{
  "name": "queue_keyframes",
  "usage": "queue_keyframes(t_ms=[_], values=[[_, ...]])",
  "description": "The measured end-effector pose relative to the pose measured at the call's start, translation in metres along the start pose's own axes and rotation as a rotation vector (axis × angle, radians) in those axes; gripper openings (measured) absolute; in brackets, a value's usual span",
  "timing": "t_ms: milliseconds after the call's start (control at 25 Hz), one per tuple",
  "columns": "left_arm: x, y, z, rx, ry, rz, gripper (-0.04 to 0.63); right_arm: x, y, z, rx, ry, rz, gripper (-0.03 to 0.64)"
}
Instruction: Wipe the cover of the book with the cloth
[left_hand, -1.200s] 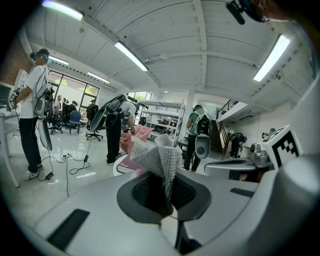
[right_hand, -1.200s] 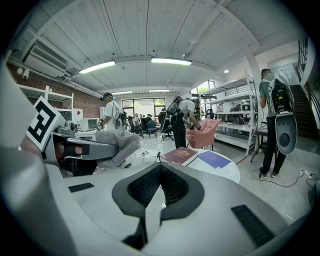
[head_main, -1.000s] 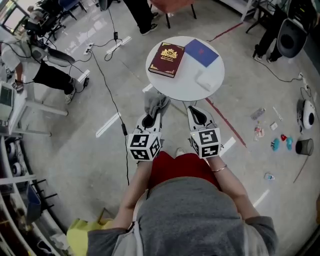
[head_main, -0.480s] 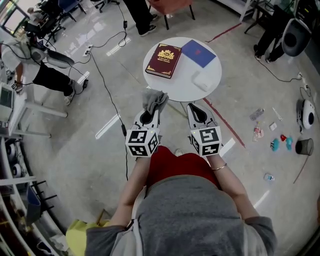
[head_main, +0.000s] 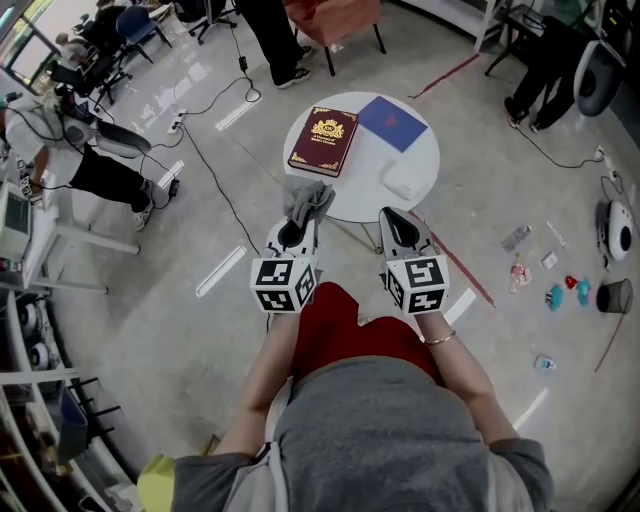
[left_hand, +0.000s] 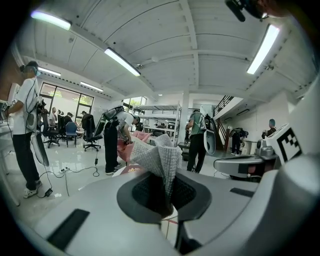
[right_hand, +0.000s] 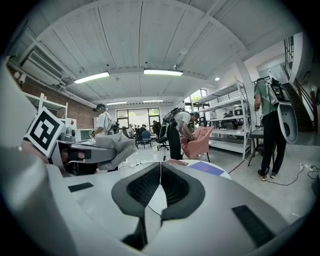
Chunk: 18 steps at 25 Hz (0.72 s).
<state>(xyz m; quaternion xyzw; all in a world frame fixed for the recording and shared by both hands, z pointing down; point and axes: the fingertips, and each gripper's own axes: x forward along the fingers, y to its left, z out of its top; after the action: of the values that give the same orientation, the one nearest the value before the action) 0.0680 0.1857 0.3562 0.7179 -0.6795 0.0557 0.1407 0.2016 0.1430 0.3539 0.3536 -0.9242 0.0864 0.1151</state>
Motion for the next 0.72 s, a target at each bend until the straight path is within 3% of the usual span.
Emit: queue_keyframes(t_ms=[320, 520, 720], values=[[0.033, 0.024, 0.001, 0.002, 0.033, -0.001, 0.025, 0.041, -0.013, 0.005, 0.057, -0.002, -0.024, 0.029], [0.073, 0.071, -0.001, 0.000, 0.057, 0.040, 0.025, 0.088, -0.020, 0.003, 0.055, 0.031, -0.057, 0.029], [0.136, 0.117, 0.000, -0.021, 0.110, -0.014, 0.025, 0.155, -0.032, 0.001, 0.074, 0.085, -0.098, 0.029]])
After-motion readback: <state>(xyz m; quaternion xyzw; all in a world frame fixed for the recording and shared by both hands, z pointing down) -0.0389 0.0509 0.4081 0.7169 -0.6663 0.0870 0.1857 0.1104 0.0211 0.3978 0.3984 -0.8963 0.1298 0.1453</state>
